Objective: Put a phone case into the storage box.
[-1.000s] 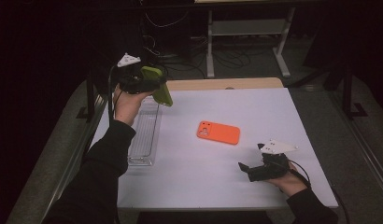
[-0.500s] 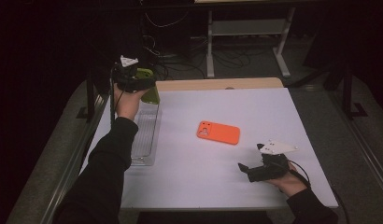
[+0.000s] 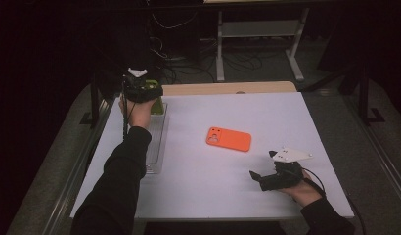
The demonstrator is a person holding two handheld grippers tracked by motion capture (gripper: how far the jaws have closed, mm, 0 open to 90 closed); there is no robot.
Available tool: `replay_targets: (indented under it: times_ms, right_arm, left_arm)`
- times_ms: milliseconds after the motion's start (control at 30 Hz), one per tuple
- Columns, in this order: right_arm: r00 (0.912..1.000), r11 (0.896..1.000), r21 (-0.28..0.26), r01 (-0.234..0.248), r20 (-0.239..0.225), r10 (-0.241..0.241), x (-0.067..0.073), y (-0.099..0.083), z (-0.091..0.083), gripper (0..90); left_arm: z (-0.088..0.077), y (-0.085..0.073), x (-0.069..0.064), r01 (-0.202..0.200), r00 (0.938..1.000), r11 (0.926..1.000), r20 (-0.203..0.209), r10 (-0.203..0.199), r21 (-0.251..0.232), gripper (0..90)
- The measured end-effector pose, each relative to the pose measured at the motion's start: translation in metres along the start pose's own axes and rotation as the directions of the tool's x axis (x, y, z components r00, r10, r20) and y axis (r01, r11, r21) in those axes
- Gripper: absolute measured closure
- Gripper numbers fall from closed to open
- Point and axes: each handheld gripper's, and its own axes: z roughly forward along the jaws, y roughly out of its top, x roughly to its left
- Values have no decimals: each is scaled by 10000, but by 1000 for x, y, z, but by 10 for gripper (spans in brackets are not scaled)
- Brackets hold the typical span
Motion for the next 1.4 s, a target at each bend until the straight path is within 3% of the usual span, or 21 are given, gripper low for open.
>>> replay_targets:
  times_ms: [100, 167, 367, 467, 600, 767, 900, 1033, 1267, 1333, 1400]
  right_arm:
    - [10000, 10000, -2, 10, -6, -10, 0, 0, 0, 3]
    - [10000, 10000, 3, -1, -3, 1, 0, 0, 0, 3]
    - [10000, 10000, 27, -21, -11, 21, 0, 0, 0, 3]
    - [10000, 10000, 19, -25, -17, 25, 0, 0, 0, 3]
    - [10000, 10000, 7, -9, -18, 9, 0, 0, 0, 3]
    - [10000, 10000, 9, -31, -24, 31, 0, 0, -1, 3]
    - [10000, 10000, -14, -57, -14, 57, 1, 0, -1, 3]
    - [10000, 10000, -35, -50, 6, 50, 0, 0, -1, 3]
    - [10000, 10000, -51, -80, 11, 80, 0, 0, -1, 4]
    - [10000, 10000, -62, -62, 27, 62, 0, 0, -2, 4]
    - [10000, 10000, -62, -51, 40, 52, 0, 0, -2, 4]
  left_arm:
    - [5, -4, -1, 66, 10000, 9998, -25, -66, 172, 150]
    - [8, -7, -3, 319, 9994, 9994, 94, -321, 150, 150]
    - [12, -10, -2, 330, 9995, 9990, -11, -330, 314, 149]
    - [15, -11, -2, 595, 9982, 9979, -7, -595, 252, 148]
    - [17, -13, -2, 419, 9991, 9972, -47, -417, 623, 146]
    - [21, -13, -6, 478, 9988, 9980, 22, -479, 424, 140]
    - [22, -15, -4, 339, 9994, 9976, -14, -339, 611, 83]
    - [23, -14, -2, 862, 9961, 9958, 176, -868, 322, 2]
    - [14, -11, 7, 600, 9975, 9974, 347, -614, 398, 0]
    - [10, -10, 10, 299, 9980, 9984, 541, -325, 490, 0]
    - [5, -9, 11, 325, 9961, 9981, 799, -366, 520, 0]
